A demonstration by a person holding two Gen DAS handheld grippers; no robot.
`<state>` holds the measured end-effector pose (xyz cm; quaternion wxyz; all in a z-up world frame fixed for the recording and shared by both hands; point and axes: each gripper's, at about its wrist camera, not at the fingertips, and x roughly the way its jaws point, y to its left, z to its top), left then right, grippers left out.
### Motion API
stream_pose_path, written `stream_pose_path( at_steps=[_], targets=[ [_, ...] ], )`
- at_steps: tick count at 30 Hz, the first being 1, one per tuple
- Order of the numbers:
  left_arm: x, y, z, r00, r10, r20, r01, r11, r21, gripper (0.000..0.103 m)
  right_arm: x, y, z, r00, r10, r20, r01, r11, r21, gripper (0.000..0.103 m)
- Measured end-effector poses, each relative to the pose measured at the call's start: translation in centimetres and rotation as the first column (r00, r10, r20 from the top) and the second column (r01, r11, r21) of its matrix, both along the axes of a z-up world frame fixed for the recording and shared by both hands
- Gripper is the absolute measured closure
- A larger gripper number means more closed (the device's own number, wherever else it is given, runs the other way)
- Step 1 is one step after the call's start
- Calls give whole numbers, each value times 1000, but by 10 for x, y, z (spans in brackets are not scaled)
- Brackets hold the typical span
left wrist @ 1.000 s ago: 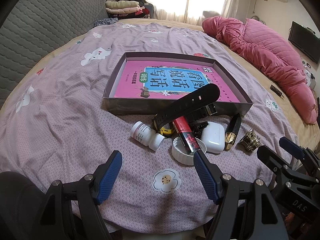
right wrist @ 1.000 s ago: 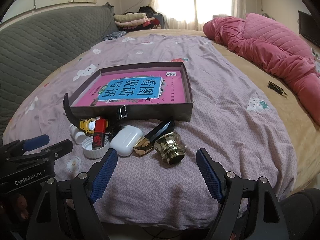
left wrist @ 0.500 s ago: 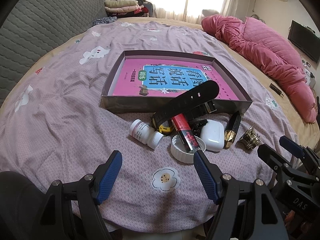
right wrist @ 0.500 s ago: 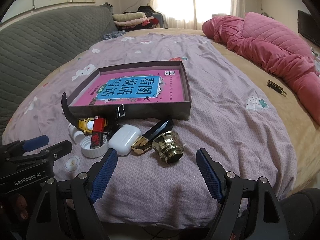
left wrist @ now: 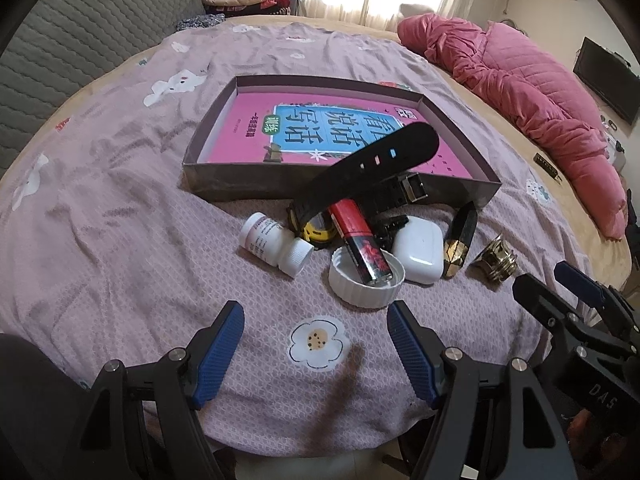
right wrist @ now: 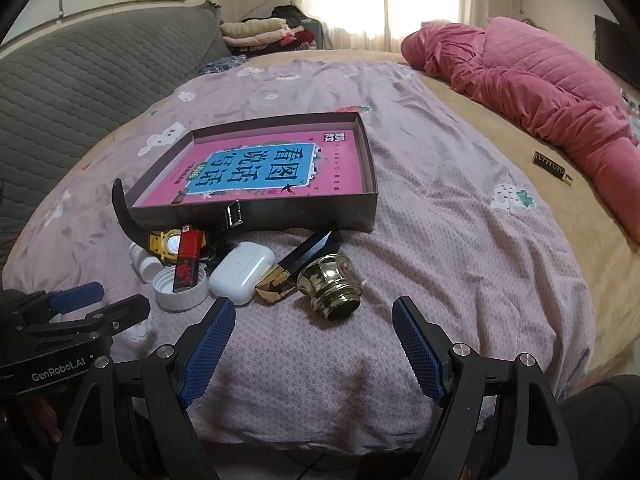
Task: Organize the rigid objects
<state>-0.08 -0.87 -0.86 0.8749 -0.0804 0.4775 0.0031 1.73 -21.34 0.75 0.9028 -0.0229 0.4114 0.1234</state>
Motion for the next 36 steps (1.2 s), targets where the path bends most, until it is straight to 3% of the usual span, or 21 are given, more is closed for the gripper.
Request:
stream_pose_path(
  at_steps=[13, 26, 36],
  targets=[
    [5, -13, -10, 997, -67, -47, 64, 996, -58, 31, 8, -9, -8, 998, -37, -45, 37, 999, -3, 21],
    [20, -15, -20, 993, -91, -69, 83, 990, -112, 45, 22, -13, -21, 993, -24, -112, 24, 1000, -2, 21],
    [29, -14, -25, 993, -90, -76, 78, 986, -145, 51, 42, -4, -27, 996, 35, -86, -44, 993, -106, 21]
  ],
)
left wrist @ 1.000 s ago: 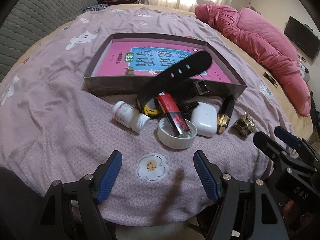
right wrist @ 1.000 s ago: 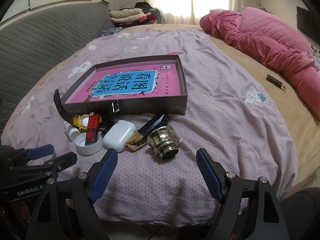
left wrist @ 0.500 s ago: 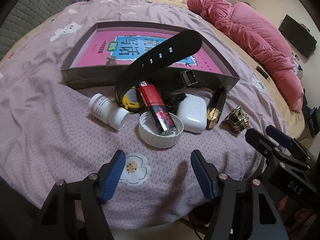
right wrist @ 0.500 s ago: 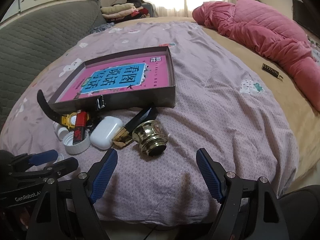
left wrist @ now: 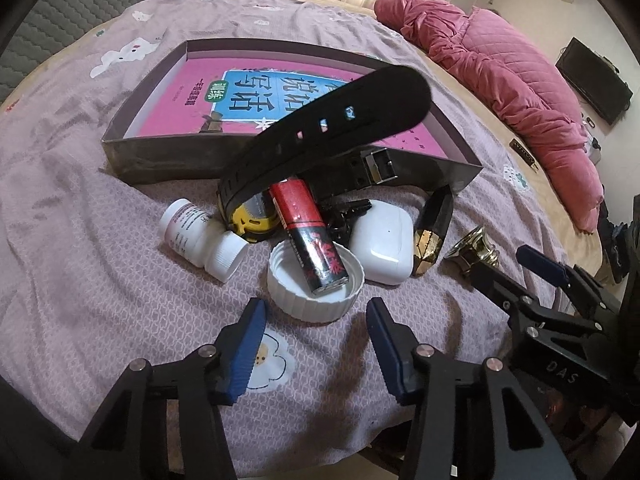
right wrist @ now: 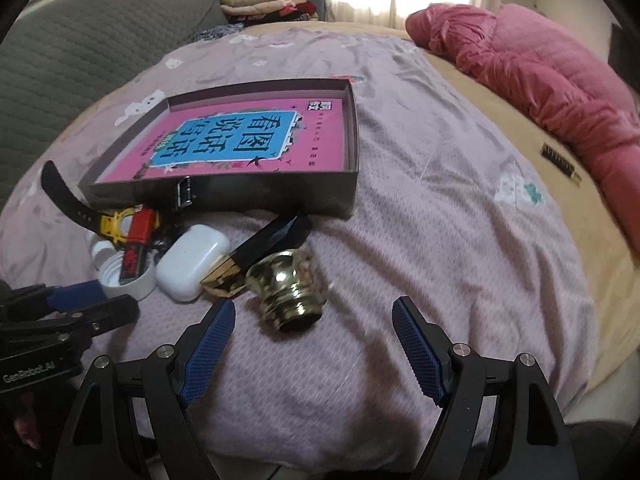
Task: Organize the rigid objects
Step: 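Grasp the white bottle cap with the left tool while the right tool grasps the brass fitting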
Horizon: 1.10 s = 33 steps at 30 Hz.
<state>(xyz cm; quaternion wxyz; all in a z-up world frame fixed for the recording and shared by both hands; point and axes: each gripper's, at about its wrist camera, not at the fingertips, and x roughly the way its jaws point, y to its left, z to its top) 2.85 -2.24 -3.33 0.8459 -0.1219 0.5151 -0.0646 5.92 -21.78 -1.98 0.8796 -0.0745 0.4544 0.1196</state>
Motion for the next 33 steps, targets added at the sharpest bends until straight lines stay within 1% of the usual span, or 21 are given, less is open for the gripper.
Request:
stream_pose_path(
  at_steps=[3, 6, 9, 13, 15, 16, 18, 22, 23, 31, 33],
  targets=[
    [4, 0, 0, 1000, 4, -2, -4, 1000, -3, 51, 3, 3, -2, 1000, 21, 1, -21, 1000, -19, 21],
    [8, -3, -2, 1000, 5, 0, -5, 1000, 12, 51, 7, 4, -4, 999, 35, -7, -35, 999, -21, 21],
    [11, -4, -3, 1000, 15, 3, -15, 1000, 23, 53, 11, 5, -5, 999, 43, -6, -43, 999, -29, 21],
    [14, -4, -5, 1000, 20, 6, -20, 1000, 21, 54, 15, 4, -7, 999, 46, -10, -47, 999, -23, 22],
    [16, -4, -6, 1000, 15, 9, -16, 1000, 24, 54, 18, 4, -9, 998, 53, -19, -54, 999, -11, 32],
    [16, -4, -6, 1000, 13, 11, -13, 1000, 25, 54, 19, 4, -9, 998, 58, -25, -58, 998, -6, 35],
    [17, -4, -6, 1000, 3, 15, -3, 999, 33, 54, 22, 5, -11, 997, 67, -38, -67, 998, -5, 48],
    [16, -5, -3, 1000, -21, 21, 20, 999, 47, 54, 22, 6, -12, 995, 88, -45, -88, 996, 13, 59],
    [16, -5, -2, 999, -24, 21, 23, 999, 45, 54, 22, 7, -12, 995, 95, -45, -94, 995, 21, 64],
    [11, 7, 8, 999, -28, 31, 29, 999, -19, 55, 19, 7, 2, 993, 116, -2, -115, 988, 106, 66],
    [9, 8, 11, 999, -23, 39, 24, 999, -23, 55, 18, 8, 5, 993, 117, 5, -116, 986, 123, 66]
  ],
)
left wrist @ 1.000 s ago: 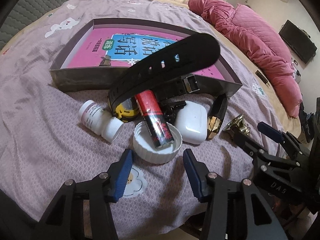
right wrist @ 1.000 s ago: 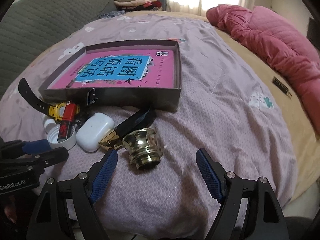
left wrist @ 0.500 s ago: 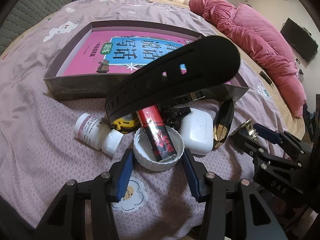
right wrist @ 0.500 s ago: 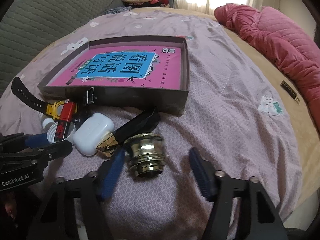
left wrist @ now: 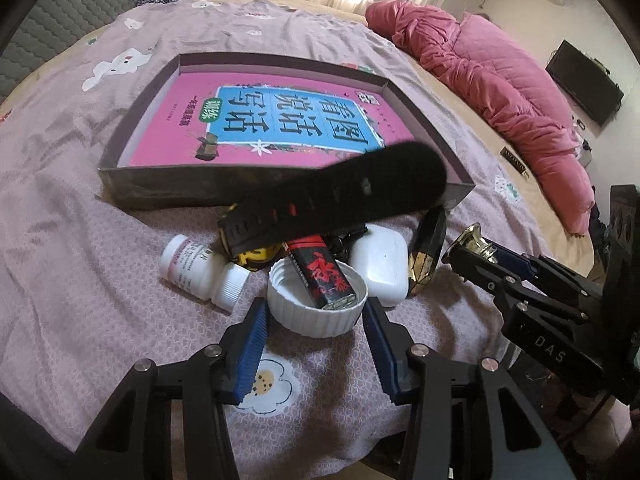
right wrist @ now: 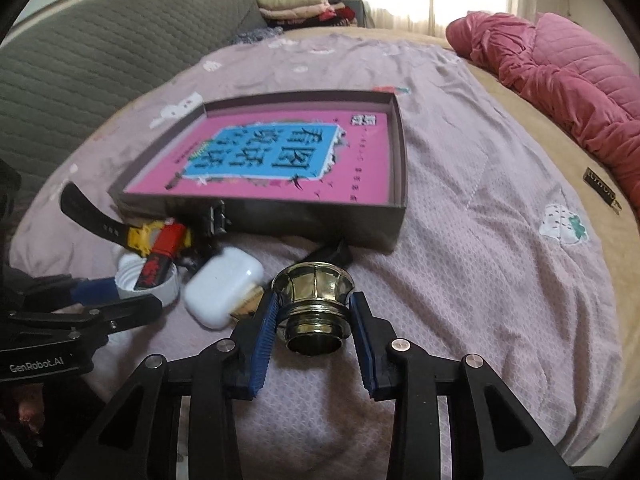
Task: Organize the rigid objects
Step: 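Grasp the white bottle cap with the left tool while the right tool grasps the brass fitting, then place the white cap in the box with the left tool while the right tool carries the brass fitting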
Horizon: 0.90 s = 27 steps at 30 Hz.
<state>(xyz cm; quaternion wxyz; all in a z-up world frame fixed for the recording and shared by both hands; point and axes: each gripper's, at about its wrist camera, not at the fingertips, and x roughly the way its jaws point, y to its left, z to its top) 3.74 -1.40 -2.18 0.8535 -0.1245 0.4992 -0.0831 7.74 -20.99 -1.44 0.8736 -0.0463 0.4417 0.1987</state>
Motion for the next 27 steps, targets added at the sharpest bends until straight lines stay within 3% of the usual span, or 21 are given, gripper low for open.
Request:
stream_pose_path(
  at_steps=[12, 14, 17, 22, 27],
  targets=[
    [-7, 12, 22, 997, 33, 76, -31, 999, -19, 59, -2, -5, 10, 1000, -18, 4, 18, 998, 59, 66],
    [-7, 13, 23, 996, 29, 79, -26, 999, -34, 102, -2, -6, 12, 1000, -21, 7, 20, 998, 66, 65],
    [-4, 13, 21, 996, 32, 83, -33, 999, 10, 103, -1, -7, 12, 1000, -22, 2, 22, 997, 76, 65],
    [2, 25, 7, 997, 63, 39, -61, 997, -49, 103, -2, -5, 12, 1000, -17, 0, 17, 997, 79, 65],
    [-2, 46, 25, 988, 123, 99, -116, 991, -71, 103, -1, -4, 13, 1000, -17, 4, 17, 996, 86, 65]
  ],
)
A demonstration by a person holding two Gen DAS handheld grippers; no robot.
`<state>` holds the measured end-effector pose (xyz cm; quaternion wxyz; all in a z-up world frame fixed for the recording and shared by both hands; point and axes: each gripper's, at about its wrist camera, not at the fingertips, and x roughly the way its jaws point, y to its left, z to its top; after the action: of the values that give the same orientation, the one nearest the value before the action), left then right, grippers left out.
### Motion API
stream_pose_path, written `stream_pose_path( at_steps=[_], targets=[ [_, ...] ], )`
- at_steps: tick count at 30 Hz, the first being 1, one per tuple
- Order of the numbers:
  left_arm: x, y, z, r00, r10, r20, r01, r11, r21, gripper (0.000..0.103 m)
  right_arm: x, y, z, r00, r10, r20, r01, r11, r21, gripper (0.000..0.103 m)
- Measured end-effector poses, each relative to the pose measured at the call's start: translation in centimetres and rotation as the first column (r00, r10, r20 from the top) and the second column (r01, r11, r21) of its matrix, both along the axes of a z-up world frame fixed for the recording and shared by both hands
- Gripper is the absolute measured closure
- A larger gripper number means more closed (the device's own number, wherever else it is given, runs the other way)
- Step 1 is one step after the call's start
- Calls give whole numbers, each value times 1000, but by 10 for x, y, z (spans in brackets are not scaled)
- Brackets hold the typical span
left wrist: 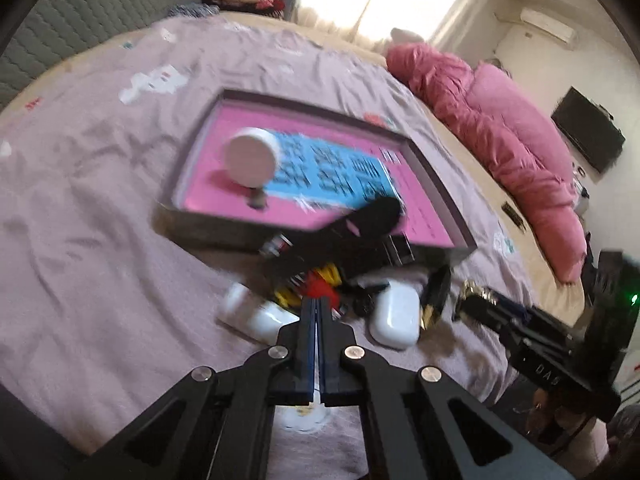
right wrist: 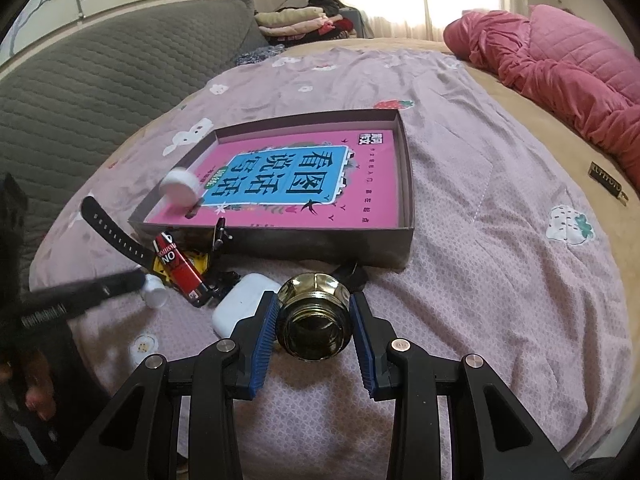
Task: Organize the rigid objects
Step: 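Place the white cap in the box with the left tool while the right tool carries the brass fitting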
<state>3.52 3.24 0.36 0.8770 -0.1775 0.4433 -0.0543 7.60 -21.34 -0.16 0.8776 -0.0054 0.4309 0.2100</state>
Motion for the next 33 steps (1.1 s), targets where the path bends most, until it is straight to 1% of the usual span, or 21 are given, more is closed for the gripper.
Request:
stream_pose_path(
  at_steps=[5, 10, 15, 20, 27, 33],
  targets=[
    [0, 24, 7, 998, 55, 9, -56, 998, 12, 102, 3, -3, 1, 1000, -16, -1, 16, 1000, 15, 65],
    [4, 35, 6, 996, 88, 5, -88, 996, 14, 101, 4, -2, 9, 999, -19, 44, 19, 1000, 18, 65],
    [6, 38, 6, 996, 83, 14, -83, 996, 20, 101, 9, -2, 19, 996, -27, 88, 24, 999, 39, 66],
    [7, 33, 10, 997, 64, 38, -66, 997, 49, 101, 16, 0, 23, 993, -32, 111, 27, 999, 44, 66],
    [11, 29, 14, 997, 47, 68, -52, 995, 84, 101, 27, 15, 31, 984, -6, 177, 3, 1000, 17, 66],
    [16, 30, 13, 996, 50, 74, -57, 993, 105, 101, 41, 24, 32, 980, 7, 198, -8, 1000, 4, 65]
  ],
)
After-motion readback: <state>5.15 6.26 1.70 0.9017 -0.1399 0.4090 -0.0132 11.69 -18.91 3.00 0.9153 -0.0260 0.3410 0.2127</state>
